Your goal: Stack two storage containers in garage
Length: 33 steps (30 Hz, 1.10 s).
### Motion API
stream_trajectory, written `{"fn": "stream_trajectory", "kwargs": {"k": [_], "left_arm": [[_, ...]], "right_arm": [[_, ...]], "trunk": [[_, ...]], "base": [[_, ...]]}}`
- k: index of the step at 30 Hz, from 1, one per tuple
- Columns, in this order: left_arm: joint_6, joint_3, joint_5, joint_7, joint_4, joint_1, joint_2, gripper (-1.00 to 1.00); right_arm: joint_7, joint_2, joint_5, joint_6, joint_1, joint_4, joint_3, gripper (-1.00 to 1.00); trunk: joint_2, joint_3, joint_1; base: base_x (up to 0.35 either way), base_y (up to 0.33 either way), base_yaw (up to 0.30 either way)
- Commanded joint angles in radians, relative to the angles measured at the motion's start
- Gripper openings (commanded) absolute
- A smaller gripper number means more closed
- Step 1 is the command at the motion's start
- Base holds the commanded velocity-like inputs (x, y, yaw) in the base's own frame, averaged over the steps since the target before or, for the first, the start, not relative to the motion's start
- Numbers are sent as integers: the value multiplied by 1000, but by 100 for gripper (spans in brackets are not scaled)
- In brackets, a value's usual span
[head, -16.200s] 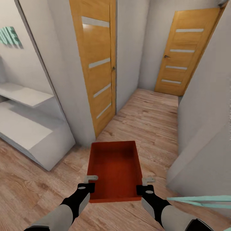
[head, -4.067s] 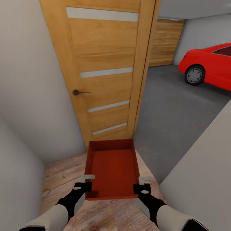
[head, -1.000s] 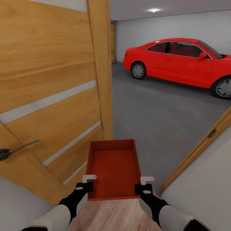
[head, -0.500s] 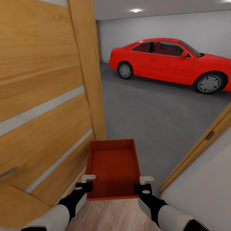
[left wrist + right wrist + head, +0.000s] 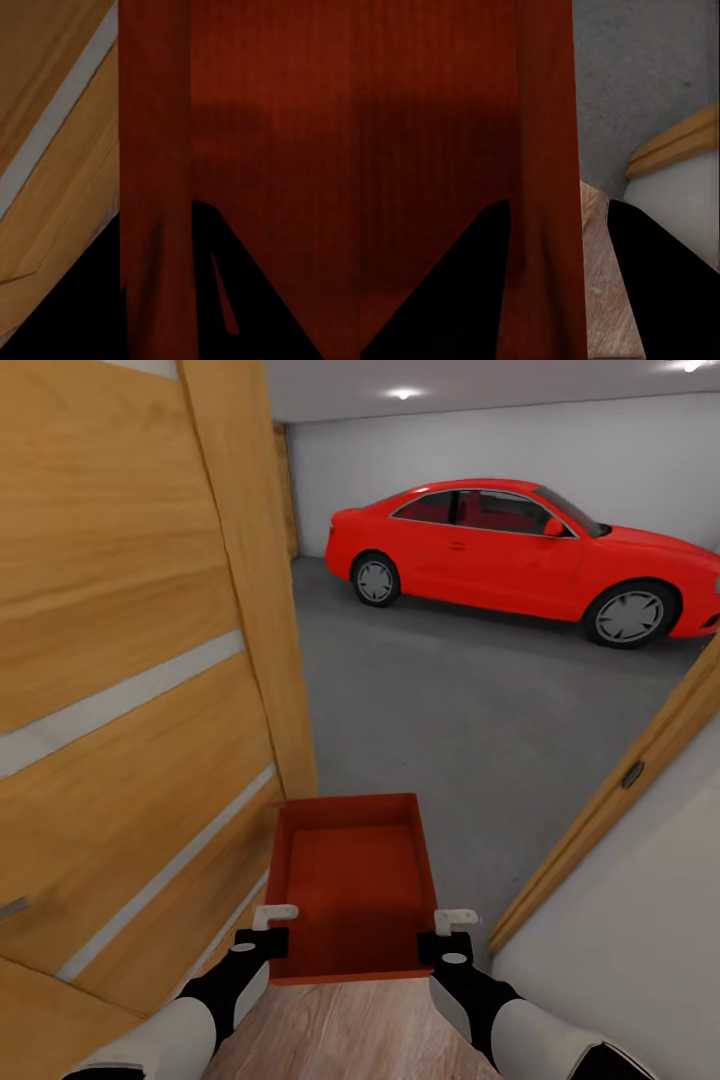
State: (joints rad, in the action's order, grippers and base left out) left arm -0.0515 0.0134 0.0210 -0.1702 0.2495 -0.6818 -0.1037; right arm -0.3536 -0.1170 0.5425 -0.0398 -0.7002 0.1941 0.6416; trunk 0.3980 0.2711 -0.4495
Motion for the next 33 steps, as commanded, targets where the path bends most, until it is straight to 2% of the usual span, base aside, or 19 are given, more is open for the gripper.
{"fn": "stream_trajectory", "kwargs": {"k": [1, 22, 33], "left_arm": [[-5, 25, -39, 4, 7, -1, 73, -100], [-6, 25, -39, 3, 7, -1, 73, -100], [-11, 25, -39, 3, 7, -1, 74, -100]], "right_arm": [[61, 51, 25, -2, -1, 1, -34, -100], [61, 51, 25, -2, -1, 1, -34, -100], [61, 52, 25, -2, -1, 1, -34, -100]], "trunk": [[2, 2, -1], [2, 2, -1], [2, 2, -1]], "base": [[0, 0, -284], [8, 6, -280], [241, 197, -37]]}}
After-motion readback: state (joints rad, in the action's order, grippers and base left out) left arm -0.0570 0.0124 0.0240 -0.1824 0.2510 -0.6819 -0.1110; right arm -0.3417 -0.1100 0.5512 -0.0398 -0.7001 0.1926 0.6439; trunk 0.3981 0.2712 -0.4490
